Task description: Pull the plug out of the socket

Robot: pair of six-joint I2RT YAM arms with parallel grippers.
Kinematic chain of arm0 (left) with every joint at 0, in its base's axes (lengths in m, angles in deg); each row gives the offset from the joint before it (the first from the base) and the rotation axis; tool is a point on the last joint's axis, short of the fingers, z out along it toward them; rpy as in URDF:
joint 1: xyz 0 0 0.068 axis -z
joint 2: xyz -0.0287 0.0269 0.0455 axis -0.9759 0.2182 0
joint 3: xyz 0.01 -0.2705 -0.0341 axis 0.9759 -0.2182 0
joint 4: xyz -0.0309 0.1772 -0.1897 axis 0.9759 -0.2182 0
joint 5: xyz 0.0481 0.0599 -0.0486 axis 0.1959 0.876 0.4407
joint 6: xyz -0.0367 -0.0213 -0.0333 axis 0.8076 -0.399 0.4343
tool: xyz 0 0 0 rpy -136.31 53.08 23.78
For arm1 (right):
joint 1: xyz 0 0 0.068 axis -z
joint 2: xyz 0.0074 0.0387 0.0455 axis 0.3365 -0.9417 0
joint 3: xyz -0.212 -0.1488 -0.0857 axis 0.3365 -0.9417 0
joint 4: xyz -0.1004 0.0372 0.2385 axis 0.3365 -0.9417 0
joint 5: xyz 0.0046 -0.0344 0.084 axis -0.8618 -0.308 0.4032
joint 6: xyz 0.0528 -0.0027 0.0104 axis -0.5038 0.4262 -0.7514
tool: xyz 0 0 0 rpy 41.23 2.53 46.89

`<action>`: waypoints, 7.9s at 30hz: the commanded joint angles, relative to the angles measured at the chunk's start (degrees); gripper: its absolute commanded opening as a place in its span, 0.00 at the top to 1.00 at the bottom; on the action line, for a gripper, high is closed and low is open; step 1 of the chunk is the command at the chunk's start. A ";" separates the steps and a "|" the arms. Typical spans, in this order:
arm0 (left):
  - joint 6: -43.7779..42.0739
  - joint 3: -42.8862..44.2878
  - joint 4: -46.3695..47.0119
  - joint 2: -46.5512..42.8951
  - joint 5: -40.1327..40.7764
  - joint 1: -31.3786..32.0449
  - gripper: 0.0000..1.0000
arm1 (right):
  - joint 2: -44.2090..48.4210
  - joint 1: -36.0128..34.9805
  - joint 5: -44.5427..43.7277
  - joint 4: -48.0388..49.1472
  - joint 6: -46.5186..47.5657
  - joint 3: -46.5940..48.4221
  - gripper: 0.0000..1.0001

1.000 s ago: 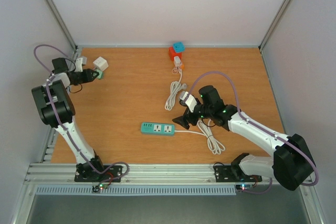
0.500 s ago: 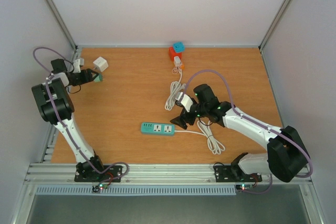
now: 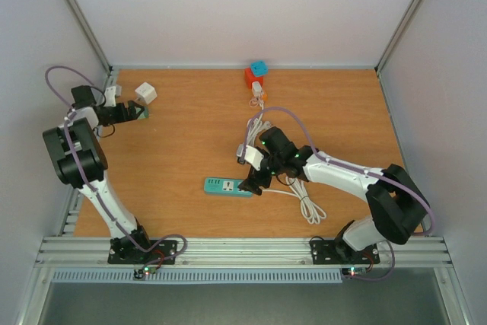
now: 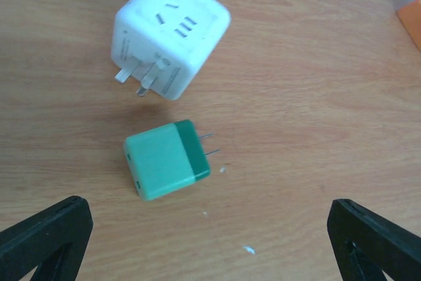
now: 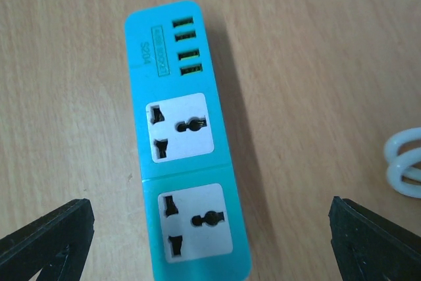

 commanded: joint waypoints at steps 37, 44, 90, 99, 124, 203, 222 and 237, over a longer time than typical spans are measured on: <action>-7.82 -15.67 -0.83 -28.93 -0.68 5.63 0.00 | -3.74 6.45 -4.16 -4.47 10.55 -4.58 0.58; -8.38 -16.86 -1.01 -30.86 -0.70 5.88 0.00 | -2.28 17.03 -3.70 -7.99 19.60 -6.04 0.60; -15.95 -14.76 -9.53 -33.98 6.26 11.34 0.00 | -30.56 71.43 1.10 -20.56 43.23 31.71 0.62; -14.65 -12.84 -10.53 -34.54 10.22 11.34 0.00 | -35.34 71.79 1.01 -21.59 40.41 41.62 0.61; -9.49 -13.87 -5.43 -34.00 10.32 11.36 0.00 | -39.37 71.30 5.16 -12.70 16.52 42.16 0.53; -12.68 -11.93 -29.57 -42.63 -1.64 14.87 0.00 | -52.60 48.51 5.32 -23.54 4.43 73.29 0.09; -5.86 -13.22 -22.57 -44.56 -1.26 14.86 0.00 | -56.76 45.45 4.65 -24.62 5.70 72.18 0.30; -5.22 -15.16 -20.48 -45.17 -0.61 14.86 0.00 | -39.61 38.54 3.79 -11.79 8.22 40.43 0.60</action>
